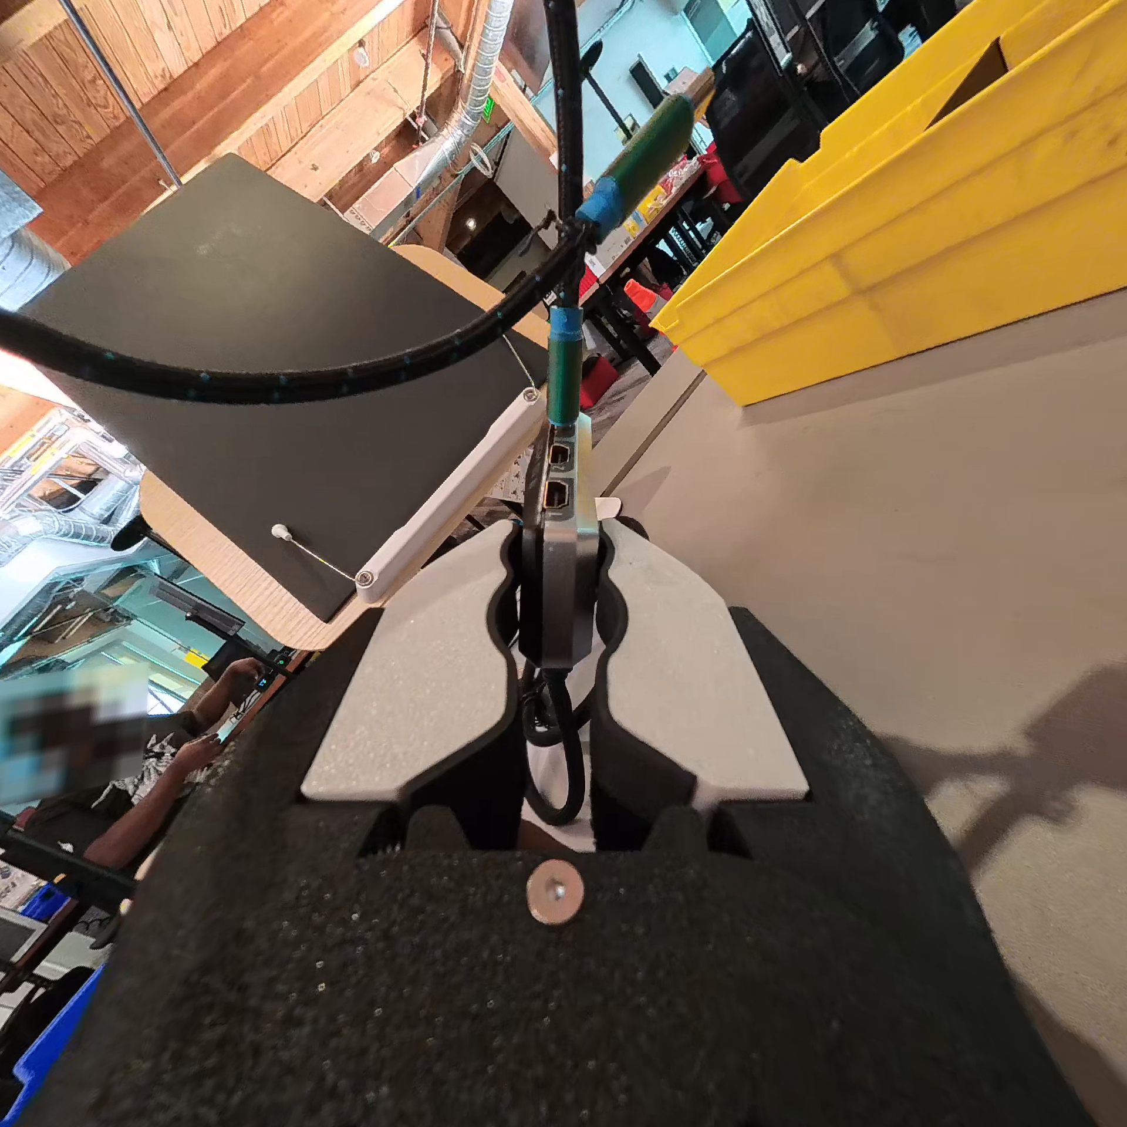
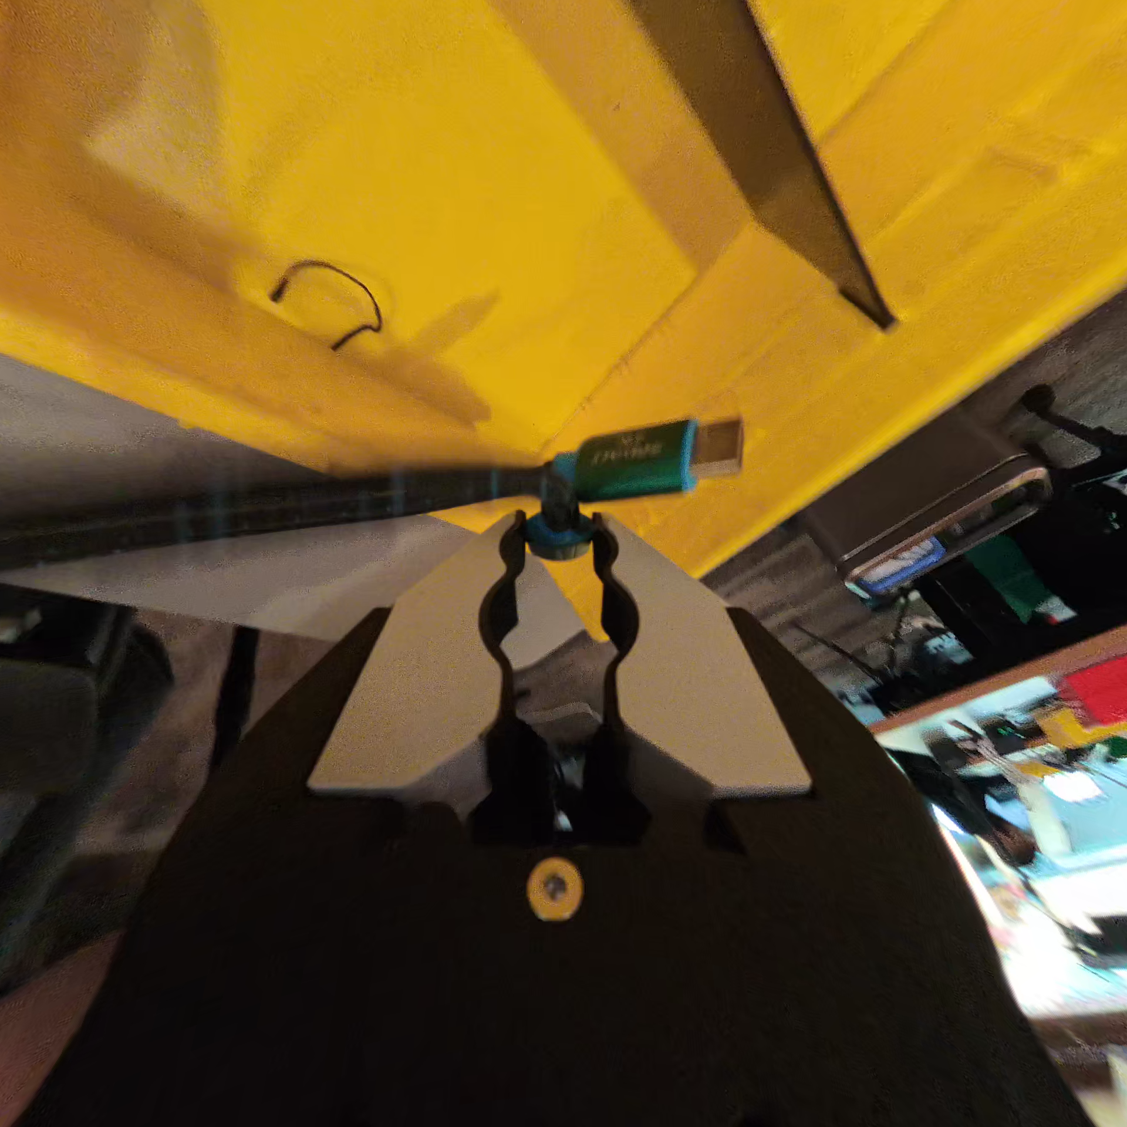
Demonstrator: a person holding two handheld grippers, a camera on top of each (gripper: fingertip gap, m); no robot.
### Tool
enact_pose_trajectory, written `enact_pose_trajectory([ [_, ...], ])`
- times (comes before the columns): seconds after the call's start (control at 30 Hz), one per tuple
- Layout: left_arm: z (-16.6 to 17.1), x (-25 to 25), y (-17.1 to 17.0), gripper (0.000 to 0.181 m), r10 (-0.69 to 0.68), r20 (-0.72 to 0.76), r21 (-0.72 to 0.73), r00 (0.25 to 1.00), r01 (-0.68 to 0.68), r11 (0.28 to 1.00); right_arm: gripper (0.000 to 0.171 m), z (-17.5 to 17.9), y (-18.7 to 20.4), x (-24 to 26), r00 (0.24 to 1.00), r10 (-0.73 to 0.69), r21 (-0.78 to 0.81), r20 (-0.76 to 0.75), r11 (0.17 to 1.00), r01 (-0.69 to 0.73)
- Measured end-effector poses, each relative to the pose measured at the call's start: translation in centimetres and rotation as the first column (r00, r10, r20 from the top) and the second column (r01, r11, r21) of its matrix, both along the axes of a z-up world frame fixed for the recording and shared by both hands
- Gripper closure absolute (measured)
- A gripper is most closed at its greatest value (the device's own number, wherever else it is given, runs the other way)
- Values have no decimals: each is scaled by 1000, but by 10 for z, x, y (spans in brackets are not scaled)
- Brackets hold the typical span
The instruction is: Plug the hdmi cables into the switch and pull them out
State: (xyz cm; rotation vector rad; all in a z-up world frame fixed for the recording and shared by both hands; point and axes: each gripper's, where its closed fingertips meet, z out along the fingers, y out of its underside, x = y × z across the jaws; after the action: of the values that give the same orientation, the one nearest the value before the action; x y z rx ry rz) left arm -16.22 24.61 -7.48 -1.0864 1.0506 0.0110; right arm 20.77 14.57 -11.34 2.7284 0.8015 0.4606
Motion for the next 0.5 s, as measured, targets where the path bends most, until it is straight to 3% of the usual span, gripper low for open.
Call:
enact_pose_trajectory([
  [0.1, 1, -3, -1, 160, 0, 1, 2, 1000, 0, 1000, 150, -24, -2, 10, 999, -5, -169, 54, 985, 14],
  [0.2, 3, -6, 0, 160, 4, 6, 1, 1000, -4, 1000, 151, -36, -5, 12, 996, -81, -225, 40, 970, 88],
  [0.4, 3, -8, 0, 160, 6, 8, -4, 1000, -6, 1000, 151, -37, 24, 16, 981, -187, -26, -39, 982, 186],
  [0.5, 1, -6, -1, 160, 1, -13, 1, 1000, -1, 1000, 151, -50, 16, 16, 987, -158, -28, -28, 987, 157],
])
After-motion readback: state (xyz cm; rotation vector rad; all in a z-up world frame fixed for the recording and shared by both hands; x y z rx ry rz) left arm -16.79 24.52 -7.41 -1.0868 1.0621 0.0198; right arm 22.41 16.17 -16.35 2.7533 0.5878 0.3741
